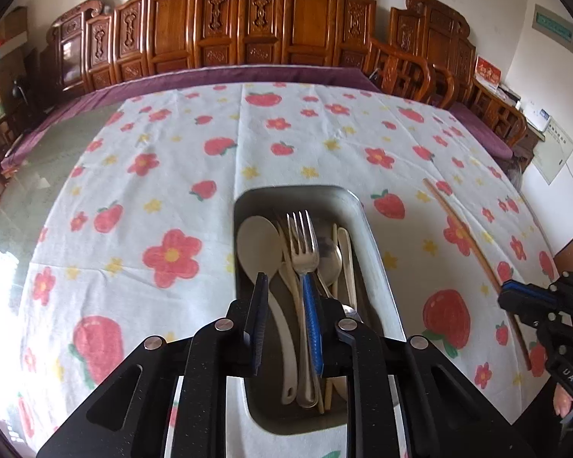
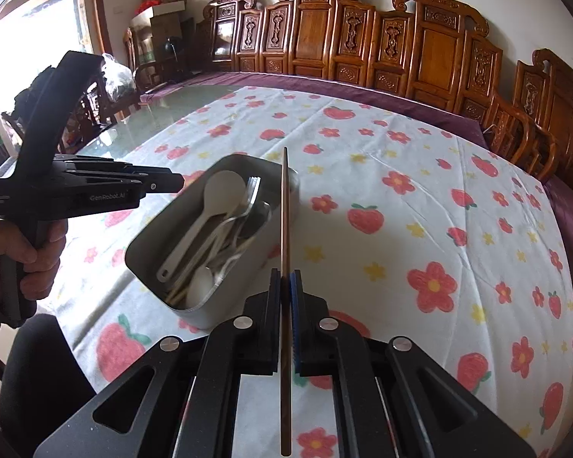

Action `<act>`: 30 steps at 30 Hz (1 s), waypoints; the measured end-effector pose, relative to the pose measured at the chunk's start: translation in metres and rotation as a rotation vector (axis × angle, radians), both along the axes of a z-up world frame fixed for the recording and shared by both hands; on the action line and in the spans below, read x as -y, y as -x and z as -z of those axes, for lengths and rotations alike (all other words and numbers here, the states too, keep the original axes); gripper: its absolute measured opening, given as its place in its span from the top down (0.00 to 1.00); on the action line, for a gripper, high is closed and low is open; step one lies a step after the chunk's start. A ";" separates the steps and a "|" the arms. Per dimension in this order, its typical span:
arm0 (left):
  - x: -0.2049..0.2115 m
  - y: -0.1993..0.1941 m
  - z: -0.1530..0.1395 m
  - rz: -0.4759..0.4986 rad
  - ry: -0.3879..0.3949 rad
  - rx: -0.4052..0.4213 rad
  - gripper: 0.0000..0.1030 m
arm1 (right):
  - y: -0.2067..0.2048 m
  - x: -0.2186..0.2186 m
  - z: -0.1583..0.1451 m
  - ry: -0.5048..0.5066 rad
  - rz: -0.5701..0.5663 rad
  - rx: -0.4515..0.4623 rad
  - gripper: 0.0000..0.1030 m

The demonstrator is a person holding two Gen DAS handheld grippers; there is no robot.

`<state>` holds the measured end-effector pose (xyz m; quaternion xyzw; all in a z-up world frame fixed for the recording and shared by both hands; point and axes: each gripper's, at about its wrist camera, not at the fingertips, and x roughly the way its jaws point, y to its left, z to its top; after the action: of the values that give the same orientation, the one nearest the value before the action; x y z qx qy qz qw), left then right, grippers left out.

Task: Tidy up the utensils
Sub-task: 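Carry the steel fork into the metal tray and open the left gripper, then lower the wooden chopstick into the tray and open the right gripper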

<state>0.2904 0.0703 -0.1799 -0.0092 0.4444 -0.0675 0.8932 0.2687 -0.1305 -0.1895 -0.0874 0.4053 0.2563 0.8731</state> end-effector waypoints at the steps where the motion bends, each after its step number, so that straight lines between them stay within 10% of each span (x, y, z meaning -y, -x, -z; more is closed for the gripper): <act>1: -0.004 0.003 -0.006 -0.003 0.001 0.014 0.80 | 0.001 -0.005 -0.001 0.000 -0.003 0.001 0.94; 30: -0.066 0.039 -0.059 -0.012 -0.008 0.138 0.80 | -0.067 -0.098 0.035 -0.126 0.082 -0.171 0.94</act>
<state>0.2514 0.1359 -0.1211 -0.0038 0.3822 -0.0609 0.9221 0.3353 -0.0327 -0.2247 0.0064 0.4647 0.2516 0.8489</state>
